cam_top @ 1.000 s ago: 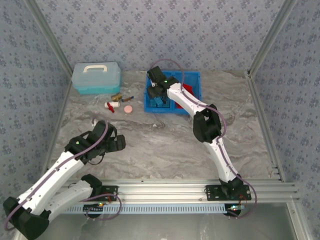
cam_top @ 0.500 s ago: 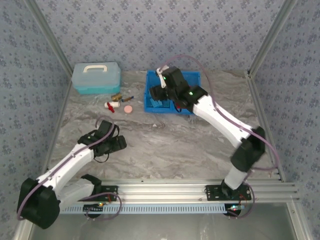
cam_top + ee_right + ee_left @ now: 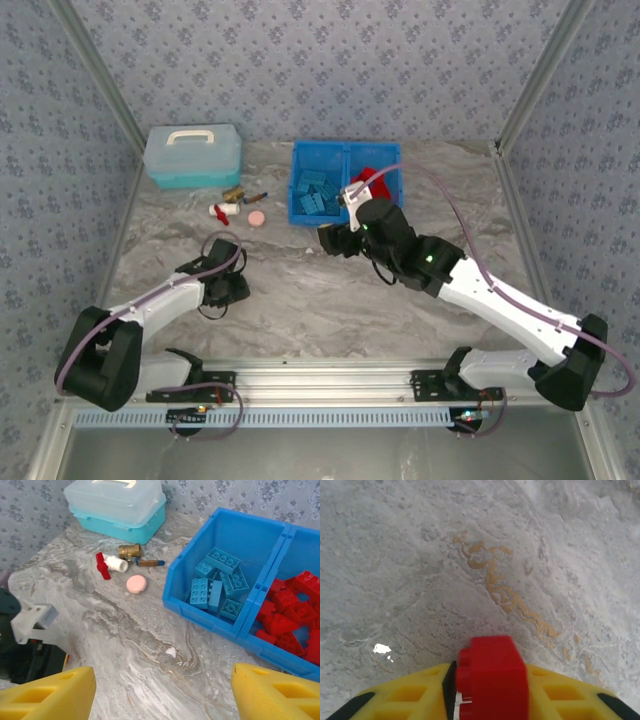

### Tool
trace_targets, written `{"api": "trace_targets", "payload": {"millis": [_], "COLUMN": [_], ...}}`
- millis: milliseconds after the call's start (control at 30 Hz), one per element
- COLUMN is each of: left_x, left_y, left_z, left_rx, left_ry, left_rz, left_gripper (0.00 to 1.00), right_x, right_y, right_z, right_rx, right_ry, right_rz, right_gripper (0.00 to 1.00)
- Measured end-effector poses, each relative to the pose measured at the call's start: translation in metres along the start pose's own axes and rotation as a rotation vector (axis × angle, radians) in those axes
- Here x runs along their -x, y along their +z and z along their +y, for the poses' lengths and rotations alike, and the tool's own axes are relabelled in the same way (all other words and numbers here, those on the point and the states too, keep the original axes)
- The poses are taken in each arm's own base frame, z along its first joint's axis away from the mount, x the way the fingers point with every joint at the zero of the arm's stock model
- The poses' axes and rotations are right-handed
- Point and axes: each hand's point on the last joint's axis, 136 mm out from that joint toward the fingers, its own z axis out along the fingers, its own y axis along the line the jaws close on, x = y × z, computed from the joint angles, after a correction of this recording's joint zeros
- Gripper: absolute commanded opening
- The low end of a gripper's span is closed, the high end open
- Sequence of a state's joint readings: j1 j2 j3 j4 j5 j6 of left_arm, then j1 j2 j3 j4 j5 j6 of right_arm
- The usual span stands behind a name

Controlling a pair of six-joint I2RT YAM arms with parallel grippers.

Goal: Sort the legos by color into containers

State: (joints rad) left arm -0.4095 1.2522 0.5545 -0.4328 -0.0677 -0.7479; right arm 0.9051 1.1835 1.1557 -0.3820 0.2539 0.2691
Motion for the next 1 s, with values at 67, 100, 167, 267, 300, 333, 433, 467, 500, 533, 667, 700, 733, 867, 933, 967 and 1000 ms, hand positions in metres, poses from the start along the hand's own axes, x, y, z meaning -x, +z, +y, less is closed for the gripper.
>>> {"api": "trace_targets", "payload": {"millis": [67,100,167,267,300,333,433,467,500,533,667,700,733,867,933,967,1000], "left_x": [0.001,0.002,0.009,0.035,0.046,0.057,0.083,0.089,0.096,0.101,0.12,0.125,0.131,0.147,0.153,0.153,0.153], "left_y": [-0.002,-0.006,-0.021,-0.064,-0.084,-0.106,-0.159,-0.17,-0.178,-0.181,-0.161,-0.15,-0.135,-0.084,-0.058,-0.049,-0.038], "left_z": [-0.002,-0.005,-0.015,-0.06,-0.084,-0.11,-0.185,-0.206,-0.23,-0.252,-0.329,-0.344,-0.361,-0.409,-0.426,-0.431,-0.435], "left_rx": [-0.014,-0.024,-0.052,-0.147,-0.198,-0.247,-0.37,-0.39,-0.409,-0.419,-0.417,-0.409,-0.394,-0.36,-0.347,-0.343,-0.341], "left_ry": [-0.002,-0.003,0.011,0.072,0.103,0.138,0.233,0.263,0.294,0.325,0.422,0.438,0.453,0.49,0.5,0.503,0.507], "left_rz": [-0.004,-0.008,-0.027,-0.115,-0.156,-0.195,-0.297,-0.32,-0.342,-0.361,-0.398,-0.401,-0.404,-0.412,-0.415,-0.415,-0.412], "left_gripper": [0.08,0.06,0.05,0.06,0.06,0.06,0.06,0.06,0.06,0.06,0.07,0.08,0.08,0.12,0.19,0.23,0.28], "right_x": [0.004,0.006,0.009,0.012,0.011,0.01,0.001,-0.003,-0.008,-0.014,-0.034,-0.039,-0.043,-0.055,-0.061,-0.065,-0.07], "right_y": [-0.01,-0.016,-0.03,-0.052,-0.06,-0.066,-0.079,-0.081,-0.084,-0.087,-0.101,-0.106,-0.112,-0.129,-0.131,-0.131,-0.129], "right_z": [0.002,0.002,-0.001,-0.008,-0.01,-0.013,-0.023,-0.028,-0.033,-0.039,-0.058,-0.063,-0.068,-0.081,-0.084,-0.085,-0.085], "right_rx": [0.005,0.005,0.003,-0.002,-0.005,-0.01,-0.036,-0.051,-0.069,-0.087,-0.137,-0.147,-0.155,-0.165,-0.167,-0.171,-0.176], "right_ry": [0.007,0.012,0.028,0.06,0.074,0.085,0.115,0.125,0.135,0.146,0.189,0.201,0.216,0.279,0.306,0.313,0.318], "right_rz": [-0.023,-0.038,-0.072,-0.123,-0.141,-0.154,-0.168,-0.168,-0.166,-0.162,-0.158,-0.159,-0.163,-0.179,-0.173,-0.162,-0.147], "right_gripper": [0.75,0.76,0.76,0.78,0.79,0.8,0.85,0.86,0.87,0.88,0.89,0.89,0.89,0.9,0.9,0.91,0.91]}}
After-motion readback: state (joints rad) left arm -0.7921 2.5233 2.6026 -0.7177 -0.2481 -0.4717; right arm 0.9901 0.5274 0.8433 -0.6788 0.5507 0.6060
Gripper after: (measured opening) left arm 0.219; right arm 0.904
